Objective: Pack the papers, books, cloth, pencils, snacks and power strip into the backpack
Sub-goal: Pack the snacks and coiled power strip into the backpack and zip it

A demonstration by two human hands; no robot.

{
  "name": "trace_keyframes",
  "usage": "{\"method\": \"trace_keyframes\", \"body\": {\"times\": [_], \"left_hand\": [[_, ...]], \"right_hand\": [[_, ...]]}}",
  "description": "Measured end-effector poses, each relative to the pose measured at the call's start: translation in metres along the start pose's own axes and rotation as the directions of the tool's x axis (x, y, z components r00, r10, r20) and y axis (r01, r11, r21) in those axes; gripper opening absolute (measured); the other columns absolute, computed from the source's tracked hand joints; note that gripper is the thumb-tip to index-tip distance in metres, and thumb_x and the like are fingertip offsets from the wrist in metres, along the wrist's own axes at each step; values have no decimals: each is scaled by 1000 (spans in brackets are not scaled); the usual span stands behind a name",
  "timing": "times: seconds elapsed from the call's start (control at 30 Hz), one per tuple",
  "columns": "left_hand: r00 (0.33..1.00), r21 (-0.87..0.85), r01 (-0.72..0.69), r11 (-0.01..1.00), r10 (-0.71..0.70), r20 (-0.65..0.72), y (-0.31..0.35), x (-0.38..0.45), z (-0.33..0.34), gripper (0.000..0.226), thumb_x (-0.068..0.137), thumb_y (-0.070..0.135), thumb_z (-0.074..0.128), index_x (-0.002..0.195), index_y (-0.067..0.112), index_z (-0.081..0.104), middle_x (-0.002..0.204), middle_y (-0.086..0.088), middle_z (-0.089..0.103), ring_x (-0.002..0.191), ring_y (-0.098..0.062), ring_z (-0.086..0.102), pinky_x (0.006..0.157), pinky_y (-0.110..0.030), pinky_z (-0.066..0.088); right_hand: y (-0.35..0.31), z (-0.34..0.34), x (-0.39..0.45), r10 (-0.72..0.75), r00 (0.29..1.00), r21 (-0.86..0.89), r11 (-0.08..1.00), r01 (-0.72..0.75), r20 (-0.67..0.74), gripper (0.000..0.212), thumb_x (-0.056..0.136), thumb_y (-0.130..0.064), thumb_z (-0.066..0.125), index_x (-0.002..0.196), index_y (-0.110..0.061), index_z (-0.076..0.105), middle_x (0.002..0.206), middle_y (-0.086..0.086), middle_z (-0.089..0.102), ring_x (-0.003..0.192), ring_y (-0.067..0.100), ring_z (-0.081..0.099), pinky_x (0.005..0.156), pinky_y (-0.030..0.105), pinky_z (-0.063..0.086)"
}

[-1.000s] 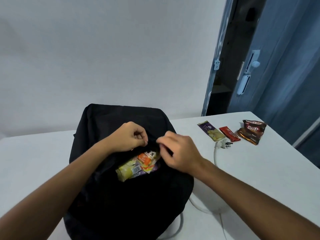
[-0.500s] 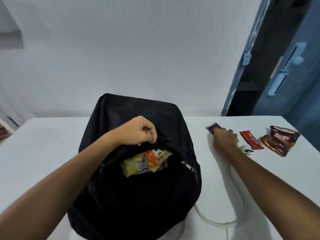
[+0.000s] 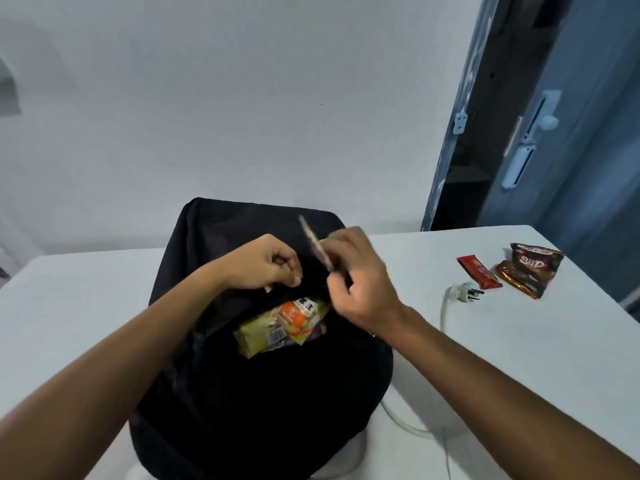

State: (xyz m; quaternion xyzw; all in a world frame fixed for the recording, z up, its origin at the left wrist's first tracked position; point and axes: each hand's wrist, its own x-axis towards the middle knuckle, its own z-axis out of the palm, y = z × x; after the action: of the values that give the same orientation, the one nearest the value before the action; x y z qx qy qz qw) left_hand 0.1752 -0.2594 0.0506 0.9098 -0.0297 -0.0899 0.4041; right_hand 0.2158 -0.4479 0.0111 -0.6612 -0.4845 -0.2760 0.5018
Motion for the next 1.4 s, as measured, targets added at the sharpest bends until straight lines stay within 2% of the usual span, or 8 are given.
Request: {"method": "trace_keyframes", "body": {"times": [0.1, 0.23, 0.5, 0.7, 0.83, 0.93, 1.2, 1.4], "left_hand": [[999, -15, -30, 999, 31, 25, -1, 0, -5, 9, 80, -2, 66, 75, 4, 70, 65, -8, 64, 59, -14, 54, 53, -21, 45], [999, -19, -47, 999, 47, -1, 5, -2, -9, 15, 82, -3, 68, 74, 9, 70, 58, 3, 60, 52, -3, 50, 47, -15, 42], [979, 81, -196, 977, 200, -45, 49, -20, -18, 7, 82, 0, 68, 76, 4, 70, 53, 6, 60, 47, -8, 50, 50, -19, 43], [975, 84, -209, 974, 214, -65, 48, -27, -15, 11, 81, -1, 67, 73, 5, 70, 57, 1, 62, 52, -10, 54, 50, -24, 48], [976, 20, -182, 983, 183, -119, 24, -26, -9, 7, 82, -1, 68, 76, 2, 70, 61, -6, 62, 56, -15, 53, 52, -23, 45], [979, -41, -140, 989, 132, -154, -3, -22, 0, 7, 82, -2, 67, 76, 1, 70, 57, 2, 63, 54, -21, 53, 50, -20, 43], [977, -71, -137, 988, 123, -176, -19, -12, 11, 9, 81, -4, 68, 74, 2, 70, 56, 3, 62, 52, -11, 51, 54, -21, 41], [981, -74, -111, 991, 97, -171, -22, -8, 14, 13, 81, -1, 69, 72, 8, 71, 53, 7, 60, 53, -9, 50, 54, -18, 39]], "right_hand": [[-27, 22, -27, -278, 926, -35, 954, 297, 255, 26, 87, -1, 44, 99, 2, 66, 91, 20, 61, 78, 34, 55, 73, 38, 46], [-16, 47, -53, -247, 875, -227, 904, 363, 417, 17, 83, 1, 52, 84, -2, 69, 85, 16, 60, 78, 27, 45, 66, 38, 38], [-45, 75, -34, 133, 946, -438, 899, 12, 297, 10, 69, -19, 76, 76, -13, 72, 70, 15, 57, 64, 33, 57, 52, 29, 43], [-50, 100, -16, 500, 778, -327, 859, -393, 381, 32, 78, -20, 53, 77, 10, 64, 78, 30, 64, 73, 44, 60, 64, 46, 49], [-51, 95, -27, 412, 808, -172, 911, -375, 421, 26, 72, -11, 44, 62, 9, 57, 64, 24, 60, 60, 36, 56, 55, 39, 44], [-60, 80, -38, 234, 816, -67, 970, -235, 528, 34, 70, 7, 45, 91, 4, 72, 89, 20, 68, 84, 29, 60, 76, 25, 44], [-35, 36, -37, 30, 993, 34, 999, -34, 114, 28, 75, 7, 43, 78, 4, 70, 84, 14, 70, 77, 23, 66, 73, 28, 54], [59, -40, -25, 330, 932, -273, 892, -359, -148, 27, 75, 2, 44, 81, -1, 70, 82, 10, 69, 77, 24, 64, 70, 31, 50]]}}
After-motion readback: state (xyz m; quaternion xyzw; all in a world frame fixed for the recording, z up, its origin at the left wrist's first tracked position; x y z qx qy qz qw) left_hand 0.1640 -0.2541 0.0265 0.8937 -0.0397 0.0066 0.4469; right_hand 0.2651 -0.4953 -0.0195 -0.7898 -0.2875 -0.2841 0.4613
